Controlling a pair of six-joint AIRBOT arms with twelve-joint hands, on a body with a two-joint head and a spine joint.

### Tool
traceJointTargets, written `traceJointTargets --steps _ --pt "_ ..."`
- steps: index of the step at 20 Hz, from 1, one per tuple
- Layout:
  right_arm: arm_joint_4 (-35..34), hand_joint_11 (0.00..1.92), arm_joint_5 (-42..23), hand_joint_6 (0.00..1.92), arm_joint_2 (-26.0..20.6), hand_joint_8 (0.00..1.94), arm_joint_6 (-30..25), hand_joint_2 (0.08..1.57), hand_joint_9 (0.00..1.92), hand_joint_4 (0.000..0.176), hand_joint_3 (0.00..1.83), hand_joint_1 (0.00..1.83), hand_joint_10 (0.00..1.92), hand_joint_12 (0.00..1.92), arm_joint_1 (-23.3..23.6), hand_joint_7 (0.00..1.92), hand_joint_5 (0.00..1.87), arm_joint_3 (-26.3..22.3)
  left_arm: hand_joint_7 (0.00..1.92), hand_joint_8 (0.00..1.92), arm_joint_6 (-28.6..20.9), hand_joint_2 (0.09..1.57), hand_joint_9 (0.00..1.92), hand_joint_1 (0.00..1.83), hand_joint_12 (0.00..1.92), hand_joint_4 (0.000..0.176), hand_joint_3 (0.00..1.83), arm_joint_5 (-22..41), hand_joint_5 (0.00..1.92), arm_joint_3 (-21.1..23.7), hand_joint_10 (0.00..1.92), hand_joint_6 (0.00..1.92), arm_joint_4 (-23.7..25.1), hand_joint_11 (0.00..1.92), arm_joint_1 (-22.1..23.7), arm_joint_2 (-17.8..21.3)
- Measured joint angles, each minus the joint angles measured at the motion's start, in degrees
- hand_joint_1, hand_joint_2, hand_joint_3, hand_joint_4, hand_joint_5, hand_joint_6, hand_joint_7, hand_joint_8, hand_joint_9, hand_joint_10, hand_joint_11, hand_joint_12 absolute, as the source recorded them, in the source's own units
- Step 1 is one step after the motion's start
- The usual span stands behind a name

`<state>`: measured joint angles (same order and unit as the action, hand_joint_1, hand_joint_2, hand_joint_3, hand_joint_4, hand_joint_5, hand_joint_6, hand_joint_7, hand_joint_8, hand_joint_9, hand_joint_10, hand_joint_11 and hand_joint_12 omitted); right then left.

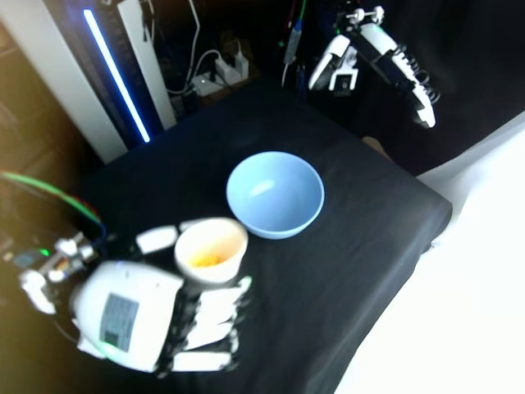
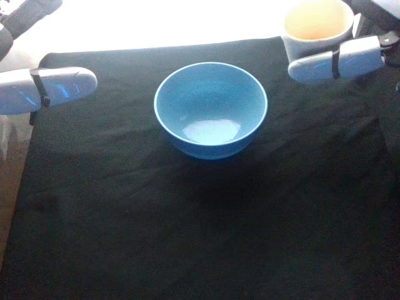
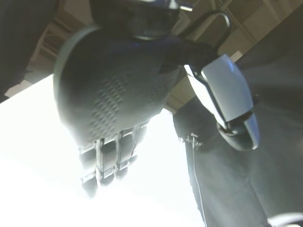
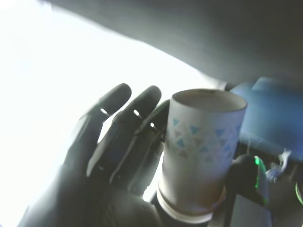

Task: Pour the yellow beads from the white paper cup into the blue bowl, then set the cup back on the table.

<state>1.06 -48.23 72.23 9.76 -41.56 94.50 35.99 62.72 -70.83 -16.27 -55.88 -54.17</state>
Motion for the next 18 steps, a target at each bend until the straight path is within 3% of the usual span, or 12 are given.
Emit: traceJointTargets --steps 1,2,3,4,5,6,8,9,10,12,15,18 --pt "1.79 0.77 0.52 0.81 0.02 0.5 -0.04 1.04 1.07 0.0 0.0 1.28 0.61 1.12 0.48 1.23 1.09 -0.13 0.17 0.0 0.0 0.8 0.09 0.46 0.11 0.0 0.01 -0.02 0.0 -0.11 0.0 0.0 -0.13 0.0 0.0 0.0" --pt "4.24 0.82 2.25 0.56 0.15 0.69 -0.02 1.03 1.17 0.0 0.0 1.28 0.66 1.42 1.51 1.22 1.15 -0.13 0.17 0.0 0.0 0.81 0.1 0.46 0.16 0.0 0.0 -0.11 0.0 -0.2 0.0 0.0 -0.37 0.0 0.0 0.0" --pt "5.81 0.88 3.21 0.35 0.24 0.92 0.02 1.05 1.12 0.0 0.0 1.29 1.27 1.77 2.64 1.16 1.2 -0.24 0.17 0.0 -0.02 0.8 0.11 0.46 0.2 0.0 0.0 -0.11 0.0 -0.22 0.0 0.0 -0.37 0.0 0.0 0.0" --pt "6.29 0.7 3.1 0.56 0.24 0.82 -0.02 1.04 1.01 0.0 0.0 1.27 0.91 1.44 3.61 1.16 1.15 -0.24 0.16 0.0 -0.04 0.81 0.12 0.47 0.27 0.0 0.0 -0.04 0.0 -0.22 0.0 0.0 0.26 0.0 0.07 0.0" --pt "6.27 0.7 2.89 0.56 0.17 0.82 -0.02 1.04 1.01 0.0 0.0 1.27 0.91 1.44 3.91 1.16 1.15 -0.24 0.16 0.0 -0.02 0.81 0.12 0.47 0.27 0.0 0.0 -0.07 0.0 -0.22 0.0 0.0 0.44 0.0 0.07 -0.04" --pt "7.19 0.72 2.91 0.66 0.0 0.71 -0.02 1.04 1.1 0.0 0.0 1.26 0.55 1.22 4.61 1.2 1.12 -0.22 0.15 0.0 -0.02 0.81 0.11 0.47 0.27 0.0 0.0 -0.07 0.0 -0.22 0.0 0.0 0.11 0.0 0.07 -0.24" --pt "11.3 0.79 4.55 0.66 -0.07 0.52 -0.04 1.02 1.27 0.0 0.0 1.27 0.34 1.27 6.58 1.29 1.13 -0.24 0.16 0.0 -0.04 0.8 0.12 0.49 0.29 0.0 0.0 -0.42 0.0 -0.22 0.0 0.0 0.02 0.0 0.07 -0.31" --pt "12.46 0.76 4.92 0.77 -0.07 0.33 -0.07 1.04 1.11 0.0 0.0 1.37 0.89 1.21 7.34 1.29 1.06 -0.24 0.15 0.0 -0.04 0.79 0.13 0.48 0.34 0.0 0.0 -0.39 0.0 -0.22 0.0 0.0 0.35 0.0 0.07 -0.31" --pt "13.22 0.68 5.09 0.7 -0.07 0.56 -0.11 1.04 1.03 0.0 0.01 1.39 1.05 1.3 7.87 1.21 1.06 -0.24 0.14 0.0 -0.04 0.79 0.14 0.48 0.33 0.0 0.0 -0.39 0.0 -0.22 0.01 0.0 0.46 0.0 0.07 -0.31" --pt "15.67 0.7 6.43 0.72 -0.07 0.62 -0.13 1.06 1.01 0.0 0.0 1.39 1.15 1.36 8.9 1.16 1.02 -0.24 0.13 0.0 -0.02 0.8 0.13 0.49 0.31 0.0 0.0 -0.57 0.0 -0.22 0.0 0.0 0.2 0.0 0.07 -0.31" --pt "21.03 0.77 9.16 0.51 -0.11 1.05 -0.17 1.08 1.04 0.0 0.0 1.28 1.28 1.75 11.67 1.1 1.09 -0.46 0.17 0.0 -0.04 0.78 0.15 0.52 0.26 0.0 0.0 -0.79 0.02 -0.22 0.0 0.0 0.66 0.0 0.13 -0.35" --pt "24.59 0.5 10.05 0.71 -0.11 0.85 -0.33 1.06 1.02 0.0 0.0 1.25 0.7 1.53 12.81 1.13 1.08 -0.59 0.14 0.0 -0.09 0.76 0.11 0.53 0.15 0.0 0.0 -1.22 0.02 -0.61 0.0 0.0 1.36 0.0 0.72 -0.35"
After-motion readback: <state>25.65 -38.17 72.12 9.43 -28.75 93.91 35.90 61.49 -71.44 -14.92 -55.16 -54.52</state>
